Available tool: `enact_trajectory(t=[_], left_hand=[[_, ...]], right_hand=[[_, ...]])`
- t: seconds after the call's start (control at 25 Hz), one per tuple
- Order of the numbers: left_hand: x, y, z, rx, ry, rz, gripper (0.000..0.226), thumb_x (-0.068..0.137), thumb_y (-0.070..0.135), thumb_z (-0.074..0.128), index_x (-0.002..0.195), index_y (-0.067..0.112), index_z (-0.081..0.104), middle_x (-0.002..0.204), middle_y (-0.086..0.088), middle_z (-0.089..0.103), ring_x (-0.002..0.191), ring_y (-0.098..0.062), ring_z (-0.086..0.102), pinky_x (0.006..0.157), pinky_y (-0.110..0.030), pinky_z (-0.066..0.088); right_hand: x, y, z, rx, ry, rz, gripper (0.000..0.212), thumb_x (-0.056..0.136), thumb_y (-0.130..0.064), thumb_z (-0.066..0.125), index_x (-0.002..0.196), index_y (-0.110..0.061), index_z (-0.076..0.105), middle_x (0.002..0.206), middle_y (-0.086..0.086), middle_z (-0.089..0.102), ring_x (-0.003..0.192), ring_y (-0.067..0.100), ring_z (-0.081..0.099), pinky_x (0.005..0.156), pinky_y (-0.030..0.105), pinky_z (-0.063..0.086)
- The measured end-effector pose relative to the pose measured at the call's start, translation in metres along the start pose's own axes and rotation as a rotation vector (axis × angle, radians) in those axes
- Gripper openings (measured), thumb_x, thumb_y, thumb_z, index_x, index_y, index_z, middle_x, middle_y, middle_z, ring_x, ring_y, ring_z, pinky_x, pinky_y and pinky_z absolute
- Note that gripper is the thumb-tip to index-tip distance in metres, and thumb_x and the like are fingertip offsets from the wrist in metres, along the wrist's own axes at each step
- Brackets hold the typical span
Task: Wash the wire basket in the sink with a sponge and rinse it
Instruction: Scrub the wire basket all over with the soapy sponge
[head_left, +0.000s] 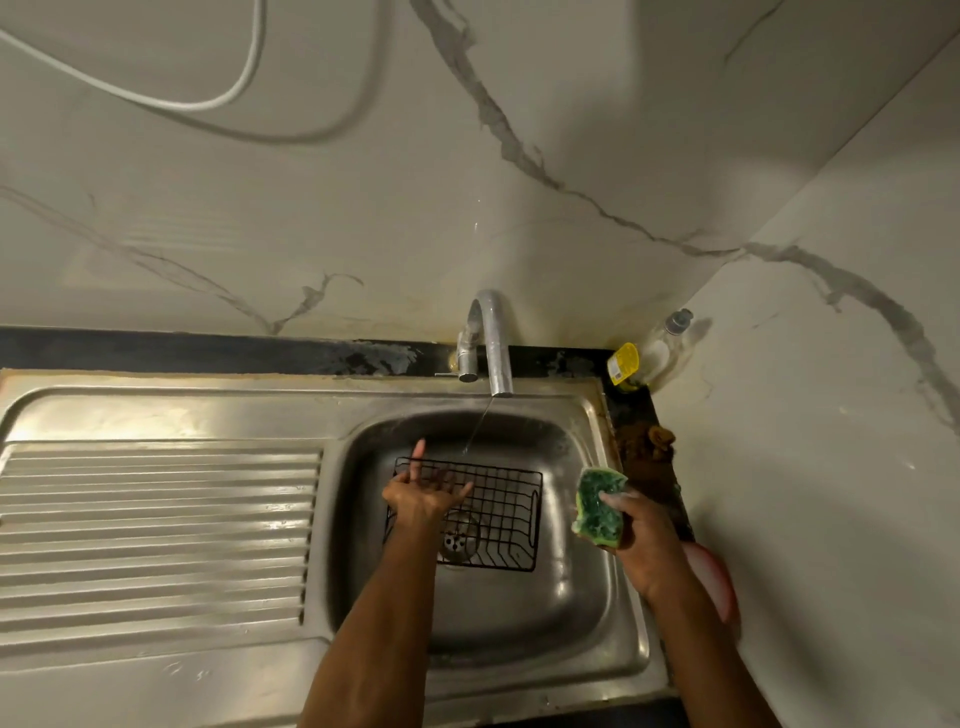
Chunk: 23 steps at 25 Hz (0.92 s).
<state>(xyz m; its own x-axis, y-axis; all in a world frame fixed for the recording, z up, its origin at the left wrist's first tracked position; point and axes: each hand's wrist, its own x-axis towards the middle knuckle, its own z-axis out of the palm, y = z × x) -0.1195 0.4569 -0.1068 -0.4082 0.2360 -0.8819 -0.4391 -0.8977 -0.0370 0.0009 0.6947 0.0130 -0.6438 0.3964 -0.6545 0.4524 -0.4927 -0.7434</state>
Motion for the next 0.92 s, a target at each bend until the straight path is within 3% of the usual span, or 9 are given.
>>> enact_trajectory(t=[0.12,0.28,0.44,0.52,0.56,0.68,0.8,0.92], left_hand=[[-0.016,-0.011,-0.02,-0.04,-0.071,-0.018,0.057,0.107,0.051,0.025,0.125,0.021,0.07,0.151,-0.027,0.049,0.145,-0.045,0.04,0.12,-0.071,0.021],[-0.028,-0.022,-0.058,0.032,-0.052,-0.061,0.057,0.107,0.052,0.033,0.147,0.014,0.049,0.132,-0.028,0.066,0.125,-0.046,0.06,0.114,-0.066,0.036],[-0.042,-0.029,-0.072,0.038,-0.074,-0.09,0.09,0.082,0.076,0.065,0.138,0.007,0.052,0.12,-0.028,0.064,0.112,-0.047,0.063,0.094,-0.063,0.055],[-0.047,-0.03,-0.071,0.046,-0.101,-0.172,0.114,0.067,0.081,0.071,0.141,-0.002,0.046,0.132,-0.032,0.057,0.113,-0.052,0.062,0.076,-0.059,0.064],[-0.048,-0.029,-0.07,0.086,-0.127,-0.194,0.12,0.065,0.084,0.069,0.143,-0.003,0.044,0.14,-0.033,0.052,0.115,-0.053,0.061,0.076,-0.058,0.064],[-0.054,-0.021,-0.063,0.194,-0.196,-0.2,0.126,0.06,0.087,0.068,0.144,-0.003,0.044,0.147,-0.035,0.048,0.119,-0.052,0.062,0.088,-0.053,0.061],[-0.065,-0.015,-0.052,0.212,-0.321,-0.197,0.134,0.053,0.072,0.088,0.151,-0.004,0.039,0.149,-0.035,0.049,0.126,-0.049,0.059,0.092,-0.053,0.061],[-0.072,-0.007,-0.042,0.305,-0.588,-0.142,0.154,0.043,0.067,0.097,0.162,0.004,0.024,0.158,-0.034,0.039,0.142,-0.049,0.046,0.112,-0.059,0.047]], right_hand=[[-0.001,0.01,0.008,-0.075,-0.007,0.016,0.025,0.089,0.002,0.058,0.113,0.004,0.063,0.102,0.023,0.066,0.089,0.032,0.068,0.064,0.039,0.059],[-0.012,0.026,0.028,-0.076,-0.079,0.066,0.021,0.086,0.004,0.064,0.107,0.006,0.066,0.092,0.02,0.072,0.084,0.033,0.071,0.077,0.046,0.059],[-0.022,0.036,0.034,-0.106,-0.11,0.094,0.024,0.082,0.003,0.067,0.105,-0.002,0.068,0.095,0.019,0.072,0.092,0.037,0.07,0.086,0.059,0.056],[-0.025,0.036,0.032,-0.122,-0.114,0.098,0.026,0.083,0.003,0.066,0.108,-0.001,0.068,0.097,0.02,0.072,0.097,0.04,0.069,0.091,0.064,0.052],[-0.026,0.035,0.031,-0.12,-0.12,0.103,0.027,0.083,0.003,0.066,0.11,0.0,0.067,0.098,0.02,0.072,0.098,0.04,0.069,0.091,0.063,0.053],[-0.027,0.033,0.033,-0.136,-0.14,0.106,0.033,0.083,0.005,0.065,0.115,0.003,0.065,0.101,0.022,0.072,0.102,0.042,0.067,0.094,0.064,0.051],[-0.028,0.032,0.039,-0.161,-0.156,0.096,0.034,0.082,0.008,0.062,0.115,0.003,0.065,0.1,0.023,0.071,0.097,0.041,0.068,0.094,0.067,0.049],[-0.028,0.031,0.042,-0.184,-0.172,0.072,0.035,0.081,0.008,0.063,0.114,0.0,0.068,0.098,0.021,0.072,0.095,0.04,0.068,0.093,0.068,0.048]])
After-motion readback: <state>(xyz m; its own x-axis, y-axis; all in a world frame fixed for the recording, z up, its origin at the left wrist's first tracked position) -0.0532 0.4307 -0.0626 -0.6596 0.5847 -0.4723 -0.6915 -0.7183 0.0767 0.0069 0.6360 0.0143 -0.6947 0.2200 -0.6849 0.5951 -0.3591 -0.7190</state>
